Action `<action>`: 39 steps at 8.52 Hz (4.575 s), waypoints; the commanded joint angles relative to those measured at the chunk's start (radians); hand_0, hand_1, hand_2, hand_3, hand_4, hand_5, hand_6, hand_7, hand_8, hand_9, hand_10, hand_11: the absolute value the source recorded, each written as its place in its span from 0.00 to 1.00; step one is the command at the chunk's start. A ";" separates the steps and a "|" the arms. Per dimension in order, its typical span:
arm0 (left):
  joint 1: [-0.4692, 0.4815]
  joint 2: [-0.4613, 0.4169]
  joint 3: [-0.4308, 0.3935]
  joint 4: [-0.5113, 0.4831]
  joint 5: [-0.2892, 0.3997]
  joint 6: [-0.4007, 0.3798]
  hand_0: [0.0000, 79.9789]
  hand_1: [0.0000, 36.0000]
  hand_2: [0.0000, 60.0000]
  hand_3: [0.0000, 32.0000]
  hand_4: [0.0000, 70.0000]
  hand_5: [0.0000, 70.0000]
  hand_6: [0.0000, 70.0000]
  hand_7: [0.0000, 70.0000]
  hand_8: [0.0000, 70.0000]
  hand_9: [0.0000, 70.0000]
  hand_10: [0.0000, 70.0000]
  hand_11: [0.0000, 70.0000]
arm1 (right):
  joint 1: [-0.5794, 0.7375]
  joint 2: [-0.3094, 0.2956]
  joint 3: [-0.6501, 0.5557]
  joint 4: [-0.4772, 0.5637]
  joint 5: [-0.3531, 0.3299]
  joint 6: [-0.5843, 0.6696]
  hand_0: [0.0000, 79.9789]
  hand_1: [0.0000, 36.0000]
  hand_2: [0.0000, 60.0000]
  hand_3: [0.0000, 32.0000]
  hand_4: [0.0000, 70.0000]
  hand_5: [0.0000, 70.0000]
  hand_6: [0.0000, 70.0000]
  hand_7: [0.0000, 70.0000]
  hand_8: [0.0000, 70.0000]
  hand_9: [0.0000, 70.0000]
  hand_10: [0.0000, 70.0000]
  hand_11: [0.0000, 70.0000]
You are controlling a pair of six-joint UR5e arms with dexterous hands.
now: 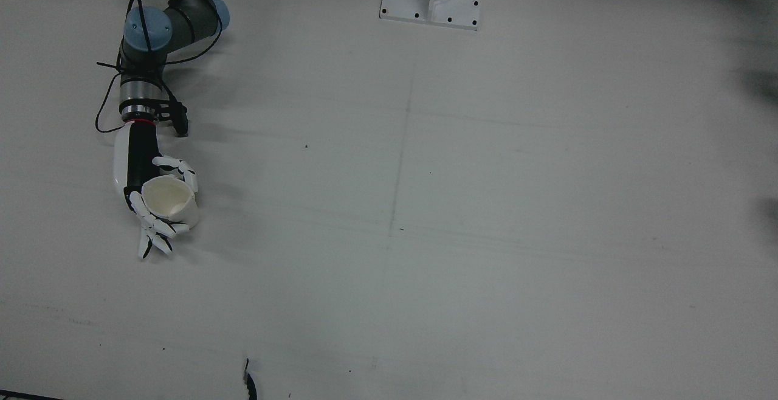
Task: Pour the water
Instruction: 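Close the right hand on the cup and lift it off the table, then raise the white cup while the left hand brings its beige cup forward, then tilt the white cup in the right hand over the left hand's cup, then turn the white cup upright and withdraw the left hand with its cup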
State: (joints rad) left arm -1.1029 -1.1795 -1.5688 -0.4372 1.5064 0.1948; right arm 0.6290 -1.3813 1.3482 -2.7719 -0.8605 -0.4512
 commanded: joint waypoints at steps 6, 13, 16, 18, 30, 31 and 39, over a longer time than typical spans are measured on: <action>0.009 0.034 -0.236 0.112 0.012 0.020 1.00 1.00 1.00 0.00 1.00 1.00 0.15 0.22 0.05 0.02 0.15 0.27 | 0.086 -0.074 0.373 -0.175 -0.046 -0.003 1.00 1.00 1.00 0.00 0.19 0.32 0.83 0.76 0.36 0.38 0.00 0.06; 0.215 -0.404 -0.337 0.489 0.058 0.084 1.00 1.00 1.00 0.00 1.00 1.00 0.16 0.23 0.05 0.03 0.16 0.28 | 0.127 -0.073 0.526 -0.295 -0.092 -0.009 1.00 1.00 1.00 0.00 0.15 0.32 0.84 0.80 0.38 0.42 0.03 0.10; 0.423 -0.589 -0.298 0.618 -0.062 0.086 1.00 1.00 1.00 0.00 1.00 1.00 0.16 0.23 0.06 0.02 0.16 0.29 | 0.141 -0.062 0.531 -0.308 -0.107 -0.012 1.00 1.00 0.99 0.00 0.15 0.31 0.85 0.81 0.38 0.43 0.02 0.09; 0.500 -0.707 -0.275 0.682 -0.083 0.116 1.00 1.00 1.00 0.00 1.00 1.00 0.16 0.23 0.06 0.02 0.16 0.28 | 0.143 -0.058 0.529 -0.310 -0.109 -0.012 1.00 1.00 0.99 0.00 0.19 0.32 0.89 0.85 0.40 0.44 0.03 0.10; 0.660 -0.976 -0.112 0.750 -0.094 0.153 1.00 1.00 1.00 0.00 1.00 1.00 0.18 0.23 0.06 0.03 0.17 0.29 | -0.080 0.114 0.761 -0.537 -0.201 -0.826 1.00 1.00 0.95 0.03 0.10 0.32 0.80 0.69 0.30 0.30 0.00 0.07; 0.660 -0.979 -0.112 0.749 -0.094 0.153 1.00 1.00 1.00 0.00 1.00 1.00 0.18 0.23 0.06 0.03 0.16 0.29 | -0.087 0.128 0.766 -0.596 -0.234 -0.928 1.00 1.00 0.94 0.02 0.10 0.32 0.76 0.64 0.27 0.25 0.00 0.05; 0.657 -0.980 -0.074 0.712 -0.092 0.150 1.00 1.00 1.00 0.00 1.00 1.00 0.18 0.23 0.06 0.03 0.17 0.30 | -0.128 0.175 0.776 -0.742 -0.224 -1.115 1.00 1.00 1.00 0.84 0.00 0.24 0.17 0.08 0.02 0.00 0.00 0.00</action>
State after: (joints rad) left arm -0.4425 -2.1608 -1.6468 0.2787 1.4128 0.3471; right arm 0.4871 -1.2257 2.1235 -3.5081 -1.0965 -1.5674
